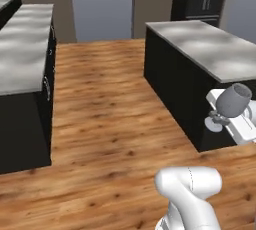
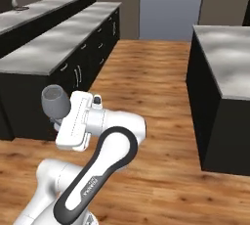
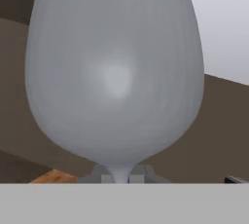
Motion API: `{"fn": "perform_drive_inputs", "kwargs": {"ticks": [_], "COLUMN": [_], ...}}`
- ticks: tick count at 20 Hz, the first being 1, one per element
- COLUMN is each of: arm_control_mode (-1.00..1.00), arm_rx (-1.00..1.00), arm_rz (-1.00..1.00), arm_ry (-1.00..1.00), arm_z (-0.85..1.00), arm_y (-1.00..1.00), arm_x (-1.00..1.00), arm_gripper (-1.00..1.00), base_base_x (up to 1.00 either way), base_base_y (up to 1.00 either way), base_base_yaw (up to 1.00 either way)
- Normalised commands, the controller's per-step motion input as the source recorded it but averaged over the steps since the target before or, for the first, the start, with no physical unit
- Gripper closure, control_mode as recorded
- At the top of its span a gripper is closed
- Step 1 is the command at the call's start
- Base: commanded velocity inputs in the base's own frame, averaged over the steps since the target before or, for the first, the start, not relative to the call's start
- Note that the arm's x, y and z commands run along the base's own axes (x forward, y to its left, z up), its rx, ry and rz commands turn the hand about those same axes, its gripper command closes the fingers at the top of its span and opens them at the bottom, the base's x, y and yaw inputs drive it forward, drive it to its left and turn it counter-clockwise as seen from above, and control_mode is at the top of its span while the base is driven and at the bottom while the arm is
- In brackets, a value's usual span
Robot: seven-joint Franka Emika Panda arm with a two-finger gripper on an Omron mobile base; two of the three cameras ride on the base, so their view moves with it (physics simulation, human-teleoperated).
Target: Retrieve the wine glasses from the counter and place one next to each plate.
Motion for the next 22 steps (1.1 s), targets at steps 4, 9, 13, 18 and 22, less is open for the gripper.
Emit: {"fn": "perform_drive_inputs", "kwargs": {"ticks": [4,9,13,18,22], "arm_control_mode": [1.0,1.0,1.0,1.0,1.0], "arm_rx": [0.0,0.0,0.0,0.0,0.0], "arm_rz": [0.0,0.0,0.0,0.0,0.0], "arm_ry": [0.0,0.0,0.0,0.0,0.0], "arm_z": [0.0,0.0,0.0,0.0,0.0], "arm_y": [0.0,0.0,0.0,0.0,0.0], "arm_x": [0.0,0.0,0.0,0.0,0.0], "arm_gripper": [1.0,1.0,1.0,1.0,1.0], "base_base_x": [0.01,-0.09,-0.06,-0.15,-0.8], "base_base_y": [1.0,1.0,1.0,1.0,0.91], "base_base_yaw": [-0.47,-0.49,-0.54,-0.57,-0.62]}}
